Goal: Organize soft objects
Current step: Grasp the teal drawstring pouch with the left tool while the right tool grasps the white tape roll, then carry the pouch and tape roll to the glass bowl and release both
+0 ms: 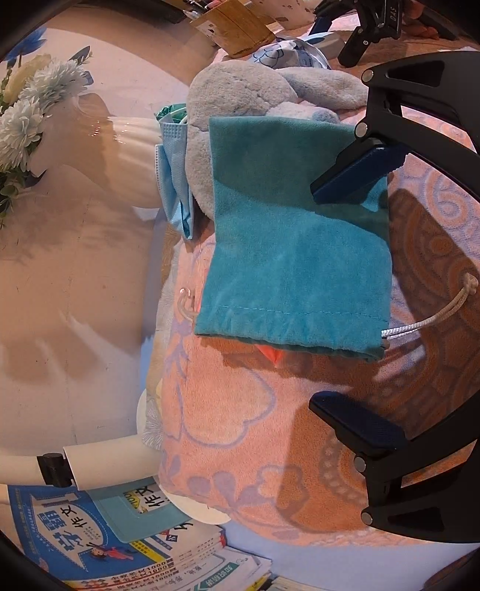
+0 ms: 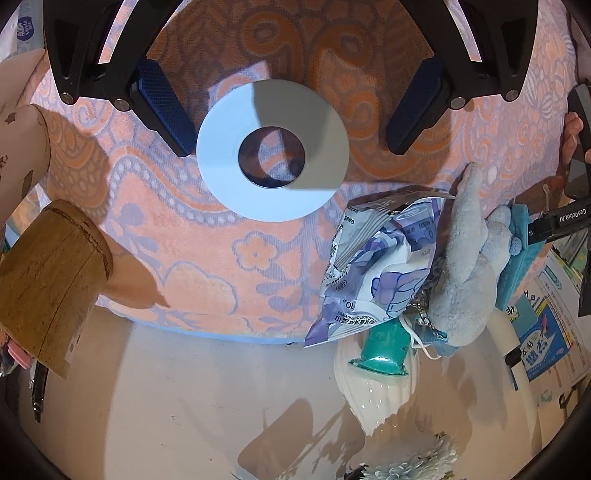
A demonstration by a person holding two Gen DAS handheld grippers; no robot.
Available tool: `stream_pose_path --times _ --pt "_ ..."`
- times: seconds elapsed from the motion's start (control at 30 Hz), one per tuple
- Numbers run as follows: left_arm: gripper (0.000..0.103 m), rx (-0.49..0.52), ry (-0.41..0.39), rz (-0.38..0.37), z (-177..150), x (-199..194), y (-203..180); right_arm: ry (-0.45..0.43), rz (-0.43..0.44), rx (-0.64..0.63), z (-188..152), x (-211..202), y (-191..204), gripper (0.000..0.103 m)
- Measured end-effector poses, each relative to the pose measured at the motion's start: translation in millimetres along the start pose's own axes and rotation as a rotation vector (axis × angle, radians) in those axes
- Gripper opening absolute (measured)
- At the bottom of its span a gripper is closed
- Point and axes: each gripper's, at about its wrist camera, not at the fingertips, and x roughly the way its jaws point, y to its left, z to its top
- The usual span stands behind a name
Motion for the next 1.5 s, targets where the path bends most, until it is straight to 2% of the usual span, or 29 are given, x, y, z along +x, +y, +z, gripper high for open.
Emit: stream_pose_path --times 0.17,0.23,0.27,0.3,0.37,0.43,0.57,0.8,1.07,1.2,1.3,1.5 --pt "0.102 0.006 -0.003 0.007 -2 -1 -1 -0.006 -0.004 -0.001 -1 -1 2 0.103" --pt "0.067 0.043 -0.020 -0.013 -3 -6 -7 -0.046 0.001 0.013 -3 -9 -1 0.083" --pt "0.029 0.096 -0.048 -0.050 -6 -12 -17 -0.069 0.016 0.026 -4 -14 -4 0.065" --pt "0.015 0.132 -0.054 -0.091 -8 -14 -24 -0.080 0.047 0.032 -5 -15 -6 0.065" --pt "0.013 0.215 -0.101 -0.121 -13 -24 -41 -0.091 0.069 0.040 -7 -16 -7 0.064" --pt "0.013 0.220 -0.149 -0.129 -15 -33 -45 -0.110 0.069 0.047 -9 -19 -8 0.064" --pt "0.013 0.113 -0.275 -0.162 -17 -54 -27 -0.135 0.092 0.094 -11 -23 -18 0.065" --pt "0.013 -0.012 -0.382 -0.234 -17 -74 -3 -0.161 0.168 0.176 -11 -26 -36 0.065" --pt "0.013 0.021 -0.378 -0.244 -19 -73 -19 -0.188 0.241 0.197 -12 -28 -42 0.065" --pt "0.013 0.055 -0.343 -0.198 -23 -71 -35 -0.195 0.248 0.191 -11 -29 -42 0.065" --pt "0.013 0.013 -0.308 -0.227 -21 -73 -40 -0.203 0.261 0.190 -13 -32 -42 0.065" --pt "0.013 0.005 -0.305 -0.204 -21 -100 -60 -0.224 0.284 0.190 -17 -47 -40 0.065"
